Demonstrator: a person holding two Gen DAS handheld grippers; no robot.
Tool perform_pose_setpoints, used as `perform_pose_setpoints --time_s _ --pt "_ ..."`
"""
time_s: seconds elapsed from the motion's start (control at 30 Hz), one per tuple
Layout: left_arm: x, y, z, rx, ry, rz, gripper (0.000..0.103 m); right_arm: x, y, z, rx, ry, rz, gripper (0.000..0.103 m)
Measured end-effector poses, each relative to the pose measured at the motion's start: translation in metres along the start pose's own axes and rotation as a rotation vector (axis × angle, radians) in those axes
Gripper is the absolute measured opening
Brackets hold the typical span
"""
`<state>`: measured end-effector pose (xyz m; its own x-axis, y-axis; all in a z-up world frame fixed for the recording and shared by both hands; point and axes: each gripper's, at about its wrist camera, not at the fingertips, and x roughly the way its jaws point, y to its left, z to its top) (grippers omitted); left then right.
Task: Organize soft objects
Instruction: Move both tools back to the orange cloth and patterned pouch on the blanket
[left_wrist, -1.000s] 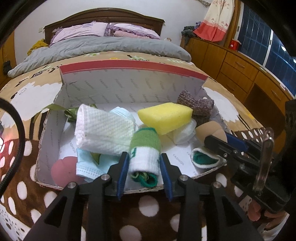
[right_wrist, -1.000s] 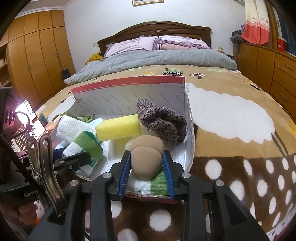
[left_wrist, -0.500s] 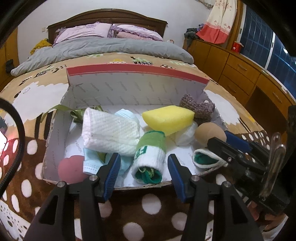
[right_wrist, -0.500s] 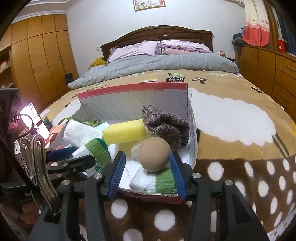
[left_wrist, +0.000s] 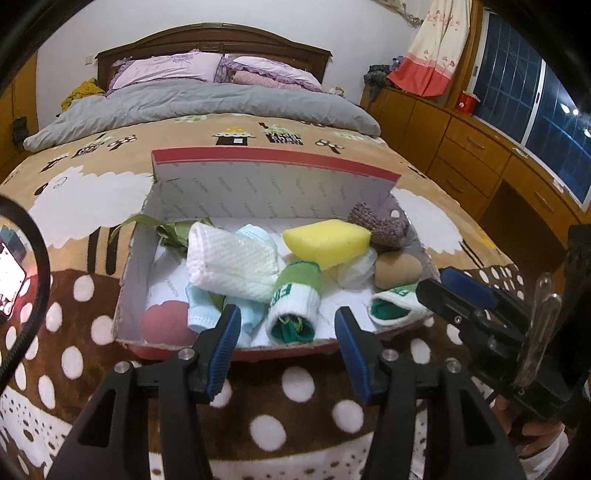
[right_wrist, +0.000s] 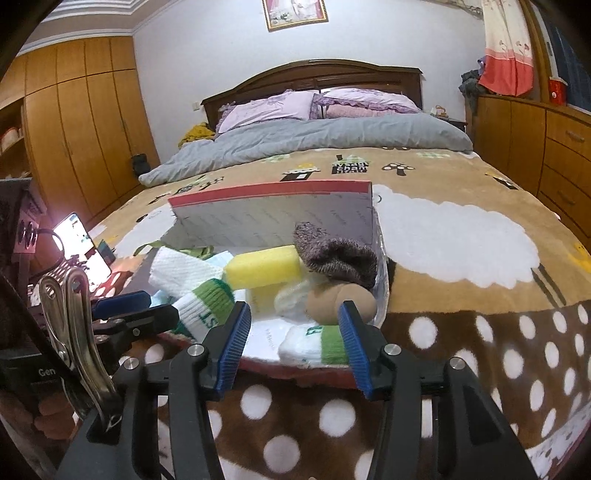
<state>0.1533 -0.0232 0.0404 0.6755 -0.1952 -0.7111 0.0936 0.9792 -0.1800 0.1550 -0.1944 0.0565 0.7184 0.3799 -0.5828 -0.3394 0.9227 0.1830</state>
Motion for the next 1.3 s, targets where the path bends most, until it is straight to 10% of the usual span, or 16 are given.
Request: perform_pose_setpoints --time_s 1.3 --pt "-0.081 0.013 -0.093 -0.003 0.080 -0.011 0.056 -0.088 0.057 -0.079 -0.052 0.080 0.061 0.051"
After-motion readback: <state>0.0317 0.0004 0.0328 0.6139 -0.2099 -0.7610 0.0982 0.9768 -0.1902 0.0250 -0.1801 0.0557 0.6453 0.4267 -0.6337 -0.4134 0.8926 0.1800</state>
